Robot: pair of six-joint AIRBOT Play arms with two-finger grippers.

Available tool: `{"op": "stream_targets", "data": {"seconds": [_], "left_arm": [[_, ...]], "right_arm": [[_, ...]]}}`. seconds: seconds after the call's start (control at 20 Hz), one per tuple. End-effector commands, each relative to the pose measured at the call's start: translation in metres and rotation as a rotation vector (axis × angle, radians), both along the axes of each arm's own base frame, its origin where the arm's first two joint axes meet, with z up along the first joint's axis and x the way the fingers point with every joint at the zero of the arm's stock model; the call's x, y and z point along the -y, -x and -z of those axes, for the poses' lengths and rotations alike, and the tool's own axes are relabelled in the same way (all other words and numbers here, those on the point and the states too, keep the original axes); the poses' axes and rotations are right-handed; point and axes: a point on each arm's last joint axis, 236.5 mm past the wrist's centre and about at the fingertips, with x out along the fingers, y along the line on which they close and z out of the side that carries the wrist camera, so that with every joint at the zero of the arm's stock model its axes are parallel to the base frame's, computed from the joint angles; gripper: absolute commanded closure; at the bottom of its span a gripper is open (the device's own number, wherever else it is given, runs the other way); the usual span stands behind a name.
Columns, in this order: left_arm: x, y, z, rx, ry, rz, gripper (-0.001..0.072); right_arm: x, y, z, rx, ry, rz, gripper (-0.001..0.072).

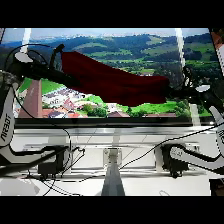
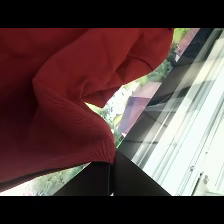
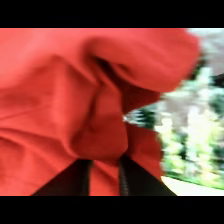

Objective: Fold the clothes and pants, and hang the long-sleeved shirts on hangers.

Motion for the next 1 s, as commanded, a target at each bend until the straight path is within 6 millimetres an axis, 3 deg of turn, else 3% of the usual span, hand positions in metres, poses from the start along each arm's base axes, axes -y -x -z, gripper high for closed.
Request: {"op": "stream_targets", "data": {"seconds": [0.0,0.05,0.2,0.3,0.4,0.55,0.7,0.8,0.95], "left_arm": [[0.000,0.000,0.000,0.000,0.000,0.000,0.0695],[0.000,0.000,0.000,0.000,0.000,0.000,0.0696],[0.000,0.000,-0.001,-0.026,-0.001,-0.023,0.0695],[-0.005,-0.006,-0.010,-0.023,-0.006,-0.061,0.0696],[-0.015,-0.018,-0.036,0.055,-0.003,-0.093,0.0696],[-0.037,-0.037,-0.113,0.257,0.039,-0.178,0.0696],[-0.068,-0.043,-0.228,0.526,0.188,-0.357,0.0696],[-0.099,-0.036,-0.299,0.711,0.273,-0.518,0.0696],[-0.146,-0.011,-0.374,0.956,0.272,-0.735,0.0695]], "right_arm": [[-0.014,-0.005,-0.001,0.016,0.003,-0.018,0.0609],[-0.015,-0.008,-0.002,0.026,0.012,-0.018,0.0663],[-0.013,-0.020,-0.018,0.064,0.020,-0.031,0.0699],[-0.012,-0.033,-0.045,0.119,0.038,-0.066,0.0700],[-0.008,-0.050,-0.092,0.223,0.083,-0.100,0.0699],[0.010,-0.071,-0.197,0.449,0.225,-0.097,0.0700],[0.031,-0.066,-0.319,0.697,0.390,-0.027,0.0700],[0.036,-0.045,-0.403,0.884,0.471,0.032,0.0699],[0.029,0.008,-0.508,1.148,0.544,0.100,0.0699]]}}
